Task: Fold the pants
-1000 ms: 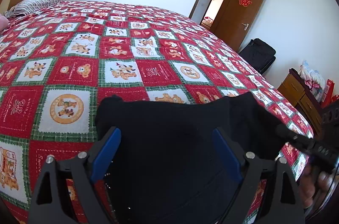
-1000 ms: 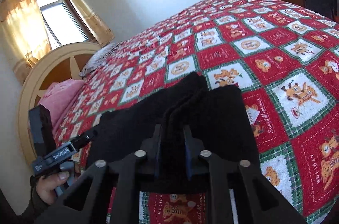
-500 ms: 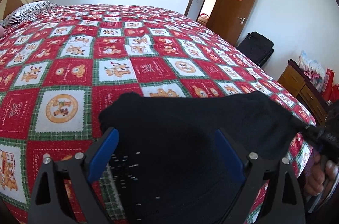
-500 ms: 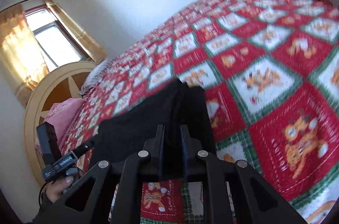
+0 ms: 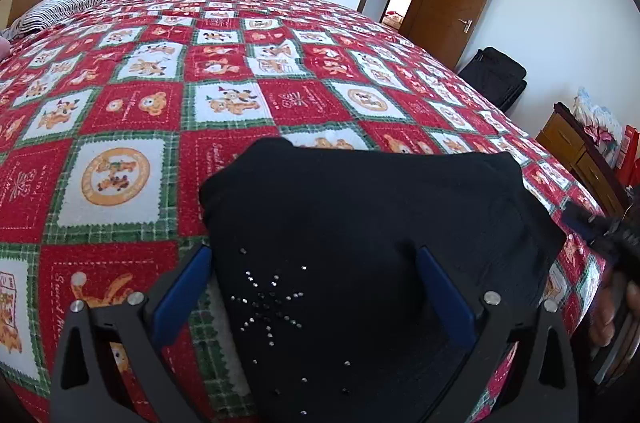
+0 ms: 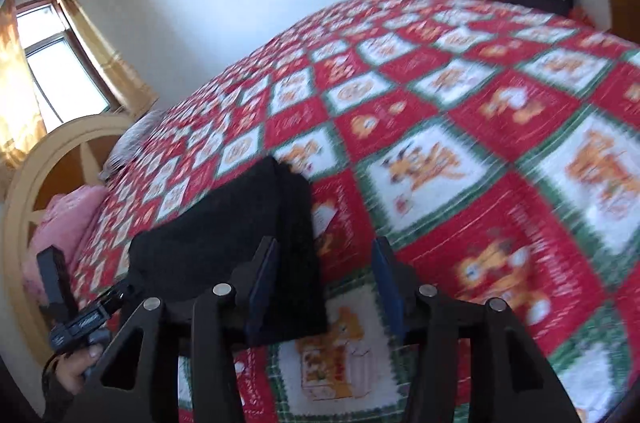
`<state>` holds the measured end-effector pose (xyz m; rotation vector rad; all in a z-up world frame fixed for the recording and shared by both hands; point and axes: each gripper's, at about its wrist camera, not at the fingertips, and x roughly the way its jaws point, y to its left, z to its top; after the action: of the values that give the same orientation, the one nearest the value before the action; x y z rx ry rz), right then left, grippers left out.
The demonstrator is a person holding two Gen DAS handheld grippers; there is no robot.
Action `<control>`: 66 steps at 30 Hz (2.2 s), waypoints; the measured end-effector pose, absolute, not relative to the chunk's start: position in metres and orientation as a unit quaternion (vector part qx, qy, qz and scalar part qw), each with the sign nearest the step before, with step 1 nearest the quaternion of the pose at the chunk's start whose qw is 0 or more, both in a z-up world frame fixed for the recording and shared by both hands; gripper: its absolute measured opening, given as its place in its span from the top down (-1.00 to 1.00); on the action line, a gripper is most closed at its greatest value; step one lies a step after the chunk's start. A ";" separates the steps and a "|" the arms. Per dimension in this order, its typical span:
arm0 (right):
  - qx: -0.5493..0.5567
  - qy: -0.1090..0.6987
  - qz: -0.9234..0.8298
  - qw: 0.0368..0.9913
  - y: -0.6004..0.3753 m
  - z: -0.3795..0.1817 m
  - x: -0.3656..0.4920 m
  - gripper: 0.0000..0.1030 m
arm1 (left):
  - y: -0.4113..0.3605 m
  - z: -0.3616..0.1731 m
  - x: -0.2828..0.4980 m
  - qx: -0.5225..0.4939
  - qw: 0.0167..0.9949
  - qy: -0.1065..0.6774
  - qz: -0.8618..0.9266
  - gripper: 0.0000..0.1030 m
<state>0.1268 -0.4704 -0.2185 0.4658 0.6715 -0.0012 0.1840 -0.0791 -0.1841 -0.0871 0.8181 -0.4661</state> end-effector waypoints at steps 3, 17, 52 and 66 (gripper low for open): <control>0.189 0.282 0.021 0.940 -0.454 -0.192 0.120 -0.10 | -0.080 -0.186 0.183 -0.040 0.890 0.397 -0.222 -1.00; 0.204 0.363 0.127 0.900 -0.421 -0.232 0.185 -0.21 | -0.081 -0.187 0.184 -0.034 0.888 0.401 -0.225 -1.00; 0.213 0.402 0.117 0.883 -0.442 -0.253 0.189 -0.04 | -0.050 -0.191 0.185 -0.094 0.885 0.381 -0.251 -0.91; 0.242 0.398 0.127 0.876 -0.450 -0.259 0.189 0.12 | -0.039 -0.196 0.187 -0.154 0.867 0.387 -0.274 0.03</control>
<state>0.1889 -0.4501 -0.2589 0.5059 0.8316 0.2644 0.1873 -0.0393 -0.1958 -0.3219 0.8104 -0.5737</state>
